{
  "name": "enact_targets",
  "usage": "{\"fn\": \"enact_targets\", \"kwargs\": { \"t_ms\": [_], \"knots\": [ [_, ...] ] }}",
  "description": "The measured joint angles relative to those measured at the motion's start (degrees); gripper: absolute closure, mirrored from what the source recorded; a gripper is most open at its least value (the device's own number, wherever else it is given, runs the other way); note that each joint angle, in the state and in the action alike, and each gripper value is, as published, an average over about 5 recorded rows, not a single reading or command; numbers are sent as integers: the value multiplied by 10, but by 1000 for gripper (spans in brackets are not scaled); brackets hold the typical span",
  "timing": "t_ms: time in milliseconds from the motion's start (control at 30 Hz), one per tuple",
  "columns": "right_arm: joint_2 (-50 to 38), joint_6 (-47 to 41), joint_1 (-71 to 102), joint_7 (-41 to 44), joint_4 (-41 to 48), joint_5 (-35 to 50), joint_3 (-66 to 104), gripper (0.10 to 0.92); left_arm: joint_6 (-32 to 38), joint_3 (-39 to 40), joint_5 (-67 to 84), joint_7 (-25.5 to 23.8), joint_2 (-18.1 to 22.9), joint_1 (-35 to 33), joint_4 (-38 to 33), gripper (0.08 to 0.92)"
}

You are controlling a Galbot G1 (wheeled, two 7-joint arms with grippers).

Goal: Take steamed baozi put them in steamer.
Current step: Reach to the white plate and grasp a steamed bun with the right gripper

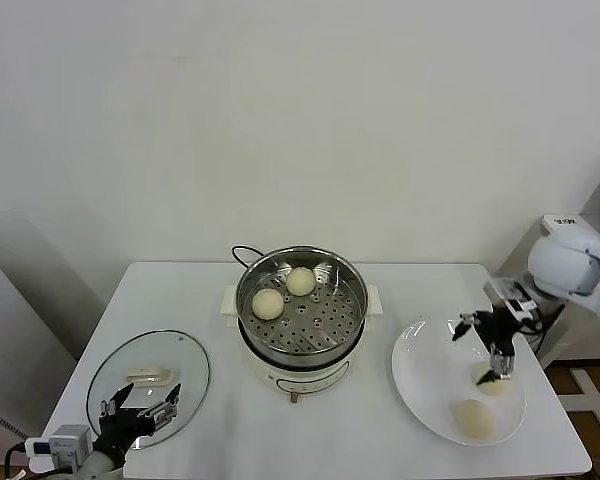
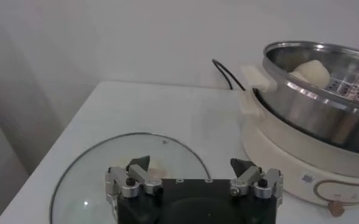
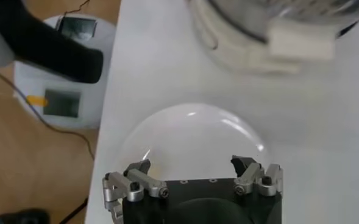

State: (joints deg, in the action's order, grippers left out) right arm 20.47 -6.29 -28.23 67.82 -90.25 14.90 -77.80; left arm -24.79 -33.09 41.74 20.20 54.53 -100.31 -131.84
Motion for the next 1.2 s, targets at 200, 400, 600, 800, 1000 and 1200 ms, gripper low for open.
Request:
{"fn": "enact_targets", "kwargs": {
  "t_ms": [200,400,600,800,1000,1200],
  "knots": [
    [-4,12,114,4,11,-48,98,203,0,0,0,0,-1,0,0,177],
    [2,25,189,15,29,-87,159,203,0,-2,-1,1,1,-5,0,177],
    [8,33,252,17,43,-122,211,203,1,-2,-2,1,3,-8,0,177],
    [15,36,305,16,54,-145,253,203,0,-2,-3,1,2,-6,0,177],
    [22,35,348,12,62,-158,286,237,0,-1,-3,1,2,-8,0,177],
    [28,30,375,7,68,-162,309,359,0,1,-4,1,3,-7,0,177]
  ]
}}
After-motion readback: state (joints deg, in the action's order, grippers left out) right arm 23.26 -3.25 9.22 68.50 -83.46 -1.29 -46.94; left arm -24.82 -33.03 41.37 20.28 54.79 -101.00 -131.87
